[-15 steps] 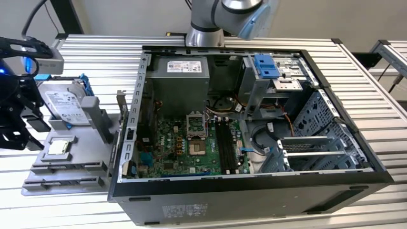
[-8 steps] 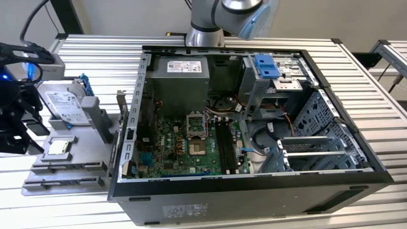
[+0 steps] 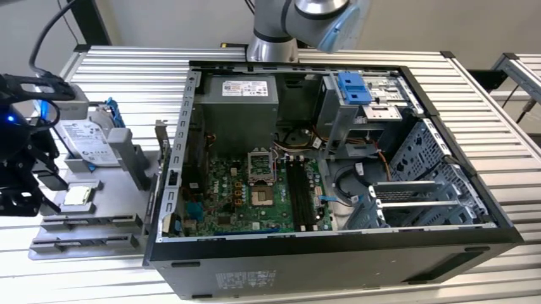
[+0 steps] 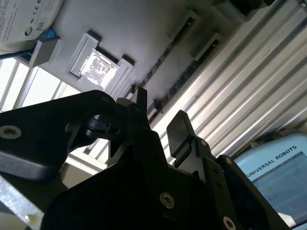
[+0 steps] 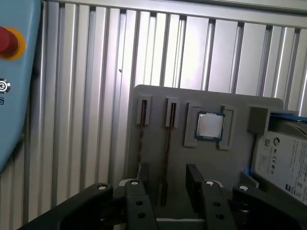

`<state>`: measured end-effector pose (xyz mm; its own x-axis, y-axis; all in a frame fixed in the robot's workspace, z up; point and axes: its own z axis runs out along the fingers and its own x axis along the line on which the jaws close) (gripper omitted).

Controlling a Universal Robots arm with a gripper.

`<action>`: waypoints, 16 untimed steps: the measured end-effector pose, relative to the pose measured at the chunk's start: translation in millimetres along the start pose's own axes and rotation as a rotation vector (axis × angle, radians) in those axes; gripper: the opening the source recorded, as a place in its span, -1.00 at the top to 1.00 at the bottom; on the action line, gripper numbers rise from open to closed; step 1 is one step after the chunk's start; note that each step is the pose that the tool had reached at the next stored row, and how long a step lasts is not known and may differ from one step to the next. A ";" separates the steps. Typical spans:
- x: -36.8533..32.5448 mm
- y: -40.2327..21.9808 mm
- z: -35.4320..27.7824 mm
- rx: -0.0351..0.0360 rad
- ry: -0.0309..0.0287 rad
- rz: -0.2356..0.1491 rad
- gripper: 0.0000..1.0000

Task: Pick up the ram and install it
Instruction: 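Pick up the ram and move it above insertion slot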

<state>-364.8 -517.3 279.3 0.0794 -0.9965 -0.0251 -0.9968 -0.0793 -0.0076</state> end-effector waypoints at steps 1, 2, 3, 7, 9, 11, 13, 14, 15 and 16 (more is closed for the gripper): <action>1.4 0.1 1.7 0.0000 -0.0001 0.000 -1.00; 2.0 0.2 3.7 0.0002 -0.0003 0.000 -1.00; 2.3 0.3 5.3 0.0000 -0.0001 0.000 -1.00; 3.4 0.9 12.5 0.0000 -0.0001 0.000 -1.00; 4.3 1.1 15.9 -0.0004 -0.0001 0.000 -1.00; 5.4 1.4 19.0 -0.0014 0.0000 0.000 -1.00; 6.8 1.7 21.2 -0.0030 0.0002 0.001 -1.00; 7.5 1.9 22.3 -0.0036 0.0006 0.003 -1.00; 8.1 1.9 23.4 -0.0040 0.0008 0.004 -1.00; 9.0 2.0 24.8 -0.0043 0.0009 0.004 -1.00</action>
<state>-365.9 -525.7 254.3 0.0755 -0.9968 -0.0242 -0.9971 -0.0755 -0.0032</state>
